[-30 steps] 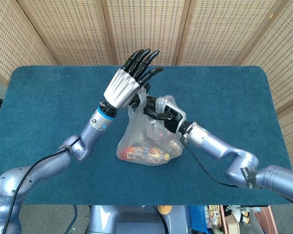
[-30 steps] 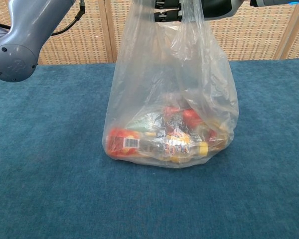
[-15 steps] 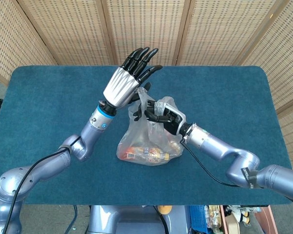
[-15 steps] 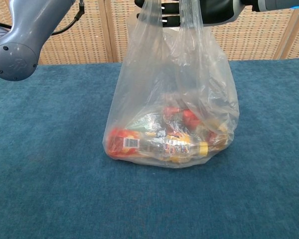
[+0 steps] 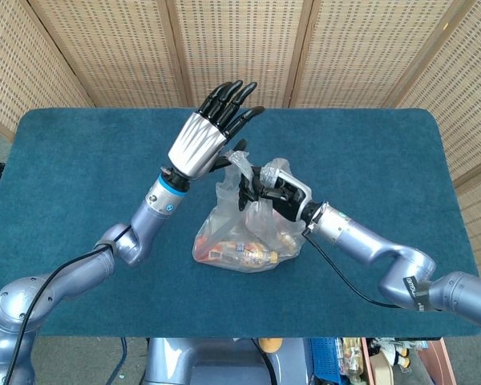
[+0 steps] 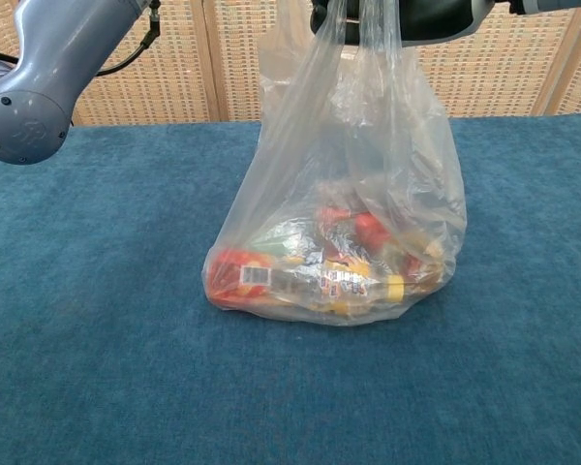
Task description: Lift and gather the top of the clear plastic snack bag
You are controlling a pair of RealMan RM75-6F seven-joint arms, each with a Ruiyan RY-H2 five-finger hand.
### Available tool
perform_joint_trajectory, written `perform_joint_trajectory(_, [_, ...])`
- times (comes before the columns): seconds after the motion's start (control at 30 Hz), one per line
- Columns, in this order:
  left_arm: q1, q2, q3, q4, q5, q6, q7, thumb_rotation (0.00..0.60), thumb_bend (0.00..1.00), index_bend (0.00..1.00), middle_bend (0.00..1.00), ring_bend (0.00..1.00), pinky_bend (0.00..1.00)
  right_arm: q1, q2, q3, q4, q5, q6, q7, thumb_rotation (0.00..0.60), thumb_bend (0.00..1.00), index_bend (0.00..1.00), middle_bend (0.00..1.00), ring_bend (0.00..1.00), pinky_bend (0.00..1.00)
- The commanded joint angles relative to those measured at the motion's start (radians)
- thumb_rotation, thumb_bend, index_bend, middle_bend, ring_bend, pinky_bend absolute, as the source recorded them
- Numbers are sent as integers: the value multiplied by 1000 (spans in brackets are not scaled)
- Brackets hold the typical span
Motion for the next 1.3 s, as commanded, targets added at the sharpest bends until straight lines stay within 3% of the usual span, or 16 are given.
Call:
perform_joint_trajectory(0.03, [6,7,4,-5,-1,-5,0,600,389,97,0,0,74,2,6,-4,-2,6,-4,-4,600,1000,637,769,655,554])
perform_joint_trajectory(0.2, [27,68,18,-70,-17,-71,-35,595,141,0,0,0,16,4,9,-10,2,22,-14,-15,600,1000,640,773,656,555])
perform_joint_trajectory(0.27, [38,106,27,-106,-18,-99,-58,549,83,0,0,0,1,5,8,-12,4,25,-18,-16,600,1000,641,775,657,554])
perform_joint_trajectory(0.37, [50,160,37,-159,-20,-138,-95,461,51,0,0,0,0,7,8,-15,4,27,-22,-22,600,1000,643,780,662,554])
perform_joint_trajectory(0.6, [74,220,52,-192,0,-141,-139,338,39,0,0,0,0,7,11,-20,8,39,-34,-39,600,1000,647,783,666,554])
perform_joint_trajectory(0.67, [82,240,65,-204,4,-160,-164,274,39,0,0,0,0,7,10,-21,10,46,-39,-48,600,1000,649,786,670,555])
perform_joint_trajectory(0.77, [98,285,90,-236,12,-193,-197,236,38,0,0,0,0,7,10,-20,14,55,-49,-64,600,1000,653,798,690,563])
perform_joint_trajectory(1.0, [159,369,100,-301,12,-159,-213,250,40,0,0,0,0,9,21,-18,16,71,-71,-132,600,1000,670,829,754,615])
perform_joint_trajectory(1.3, [324,549,120,-421,-41,-87,-218,466,49,0,0,0,0,4,43,-1,-23,150,-99,-345,600,1000,693,824,826,745])
